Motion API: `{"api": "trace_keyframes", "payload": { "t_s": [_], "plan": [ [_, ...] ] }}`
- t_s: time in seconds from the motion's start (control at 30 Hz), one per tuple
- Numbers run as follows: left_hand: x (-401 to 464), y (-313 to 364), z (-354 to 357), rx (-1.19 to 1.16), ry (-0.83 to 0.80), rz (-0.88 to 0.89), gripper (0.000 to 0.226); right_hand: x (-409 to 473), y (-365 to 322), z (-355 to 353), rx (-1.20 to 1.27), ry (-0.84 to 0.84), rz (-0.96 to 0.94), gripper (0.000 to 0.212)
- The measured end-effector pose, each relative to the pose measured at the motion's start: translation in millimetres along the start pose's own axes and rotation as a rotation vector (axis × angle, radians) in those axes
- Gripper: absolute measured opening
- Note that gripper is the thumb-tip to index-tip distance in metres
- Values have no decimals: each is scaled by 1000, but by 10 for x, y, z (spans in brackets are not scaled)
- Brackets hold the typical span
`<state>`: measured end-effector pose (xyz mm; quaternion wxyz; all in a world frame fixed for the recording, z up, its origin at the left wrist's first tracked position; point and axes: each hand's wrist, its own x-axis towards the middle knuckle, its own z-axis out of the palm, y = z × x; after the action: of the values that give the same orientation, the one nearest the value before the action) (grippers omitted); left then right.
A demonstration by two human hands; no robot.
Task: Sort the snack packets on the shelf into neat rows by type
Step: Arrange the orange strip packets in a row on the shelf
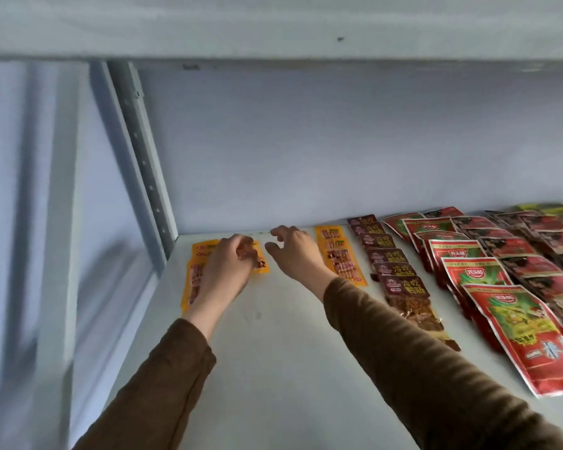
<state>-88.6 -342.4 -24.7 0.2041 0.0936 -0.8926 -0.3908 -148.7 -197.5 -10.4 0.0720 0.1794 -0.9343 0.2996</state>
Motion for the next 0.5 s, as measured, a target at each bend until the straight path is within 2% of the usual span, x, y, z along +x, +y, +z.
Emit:
{"api": "trace_keyframes", "payload": {
  "t_s": [0.07, 0.2, 0.33, 0.5],
  "plan": [
    [-69, -155, -175, -30, 85, -21, 21, 53, -98, 143, -47, -51, 42, 49],
    [-139, -412, -442, -50, 149, -84, 15, 186, -339, 392, -161, -107, 78, 47],
    [-165, -462, -491, -122, 157, -126, 15, 310, -424, 537, -77, -167, 235, 75],
    [-198, -400, -430, -256, 128, -148, 14, 354, -346, 533, -50, -173, 316, 62]
  ]
}}
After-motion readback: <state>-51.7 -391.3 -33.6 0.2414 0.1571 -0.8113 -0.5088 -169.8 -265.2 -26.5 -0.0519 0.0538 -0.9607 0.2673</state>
